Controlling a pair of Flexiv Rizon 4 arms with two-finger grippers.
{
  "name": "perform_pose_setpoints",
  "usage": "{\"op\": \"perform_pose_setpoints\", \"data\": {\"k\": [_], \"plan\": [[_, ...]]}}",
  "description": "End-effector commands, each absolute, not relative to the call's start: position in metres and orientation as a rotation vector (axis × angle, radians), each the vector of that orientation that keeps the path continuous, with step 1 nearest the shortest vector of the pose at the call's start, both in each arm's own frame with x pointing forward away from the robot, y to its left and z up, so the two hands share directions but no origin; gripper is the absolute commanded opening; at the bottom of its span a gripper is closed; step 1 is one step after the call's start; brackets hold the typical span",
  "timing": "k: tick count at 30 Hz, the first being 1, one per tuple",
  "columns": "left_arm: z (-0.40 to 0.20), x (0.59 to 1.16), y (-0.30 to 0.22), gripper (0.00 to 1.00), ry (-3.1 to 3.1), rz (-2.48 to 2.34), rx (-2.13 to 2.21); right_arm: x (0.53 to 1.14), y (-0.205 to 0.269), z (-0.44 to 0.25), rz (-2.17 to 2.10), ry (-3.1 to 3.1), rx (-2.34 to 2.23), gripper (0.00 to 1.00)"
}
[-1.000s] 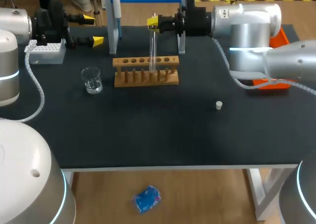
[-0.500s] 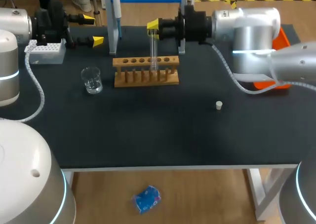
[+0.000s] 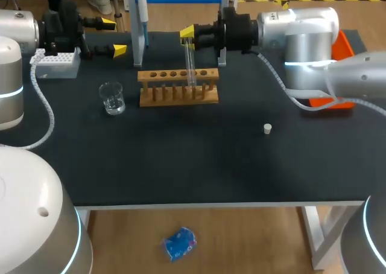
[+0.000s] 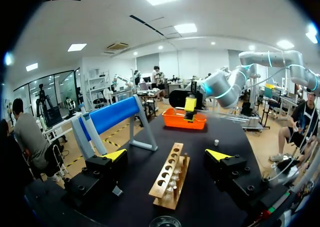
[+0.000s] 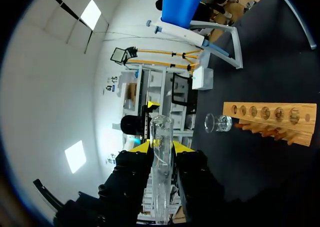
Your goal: Invert the test tube, pick up the pipette, mount the tip to pipette, aspirate from beaker and dispense into the tube, eject the tip, return the pipette, and cap with the stopper.
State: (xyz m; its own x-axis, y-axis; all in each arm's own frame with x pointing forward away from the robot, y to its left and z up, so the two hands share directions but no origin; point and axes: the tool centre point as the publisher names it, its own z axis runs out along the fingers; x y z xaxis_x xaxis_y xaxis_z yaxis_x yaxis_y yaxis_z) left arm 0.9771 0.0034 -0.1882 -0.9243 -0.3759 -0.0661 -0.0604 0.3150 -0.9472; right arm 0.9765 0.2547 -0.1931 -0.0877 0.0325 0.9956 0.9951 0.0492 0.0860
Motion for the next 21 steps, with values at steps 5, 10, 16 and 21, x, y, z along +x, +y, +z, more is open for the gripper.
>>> {"op": "perform_pose_setpoints", "data": {"k": [5,10,16,21], "plan": [[-0.187,0.977,0.004,1.00,2.316,-1.645,-0.394,0.977,0.255,-0.193,-1.218,-1.324,-1.155,0.00],[-0.188,0.976,0.004,1.00,2.295,-1.654,-0.365,0.977,0.255,-0.193,-1.218,-1.324,-1.155,0.00],[-0.193,0.962,-0.001,1.00,2.153,-1.591,-0.139,0.977,0.255,-0.193,-1.218,-1.324,-1.155,0.00],[-0.188,0.946,-0.013,1.00,2.023,-1.537,0.106,0.977,0.255,-0.193,-1.218,-1.324,-1.155,0.00]]}}
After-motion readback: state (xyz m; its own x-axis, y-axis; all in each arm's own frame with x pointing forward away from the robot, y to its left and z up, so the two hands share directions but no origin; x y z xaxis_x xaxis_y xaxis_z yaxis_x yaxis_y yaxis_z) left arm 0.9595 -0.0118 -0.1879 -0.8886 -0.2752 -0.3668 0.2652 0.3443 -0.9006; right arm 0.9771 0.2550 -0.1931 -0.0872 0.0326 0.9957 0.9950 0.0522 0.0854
